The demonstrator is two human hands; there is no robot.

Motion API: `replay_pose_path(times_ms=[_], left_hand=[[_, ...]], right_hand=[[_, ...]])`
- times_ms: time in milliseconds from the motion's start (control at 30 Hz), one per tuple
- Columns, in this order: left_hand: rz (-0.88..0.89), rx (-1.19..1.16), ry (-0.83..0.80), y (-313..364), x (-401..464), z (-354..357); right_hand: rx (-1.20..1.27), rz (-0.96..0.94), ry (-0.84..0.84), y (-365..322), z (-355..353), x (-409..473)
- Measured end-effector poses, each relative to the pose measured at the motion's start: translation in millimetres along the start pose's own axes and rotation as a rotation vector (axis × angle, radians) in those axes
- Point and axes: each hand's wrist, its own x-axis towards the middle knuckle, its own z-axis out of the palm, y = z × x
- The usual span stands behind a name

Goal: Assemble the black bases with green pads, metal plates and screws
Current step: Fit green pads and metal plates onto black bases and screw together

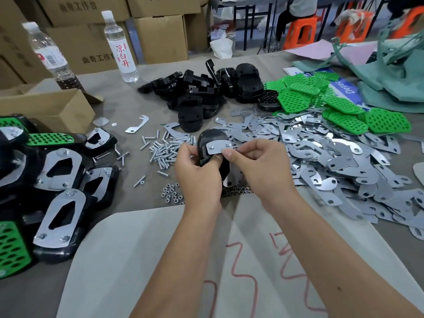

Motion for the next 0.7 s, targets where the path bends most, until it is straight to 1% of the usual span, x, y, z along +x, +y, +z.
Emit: replay_pose_path(times_ms=[33, 100, 233, 300, 367, 500, 567, 633, 700], left_hand=[[-0.003, 0.002, 0.0, 0.7, -0.8, 0.0], [-0.001, 0.015, -0.006, 2.3, -1.9, -0.7], [-0.004, 0.043, -0.048, 0.7, 0.4, -2.3], [-0.008, 0.04, -0.047, 0.0, 2.1, -3.1], [-0.021, 0.023, -0.051, 2.0, 3.2, -4.4], [-0.167, -0.069, -0.123, 8.3, 2.6, -8.2], [-0.206, -0.081, -0.155, 11.2, 2.1, -9.4], [-0.212, -0.071, -0.209, 15.3, -1.0, -9.8], [-0.159, 0.038, -0.279, 17.3, -3.7, -10.6]], right_hand=[[0.023, 0.03, -0.007, 0.7, -0.6, 0.6], [0.008, 0.033, 0.001, 1.0, -2.0, 1.5], [-0.189, -0.058, 0.02, 1.8, -7.7, 3.1], [-0.237, -0.085, -0.013, 1.5, -9.1, 3.4], [-0.241, -0.126, -0.068, 0.3, -8.3, 2.7], [-0.197, -0.221, -0.125, -2.1, -5.3, 0.8], [-0.166, -0.261, -0.107, -2.7, -3.2, -0.4], [-0.113, -0.261, -0.073, -2.3, -1.3, -0.8], [-0.05, -0.229, -0.021, -1.0, -2.4, 0.4]])
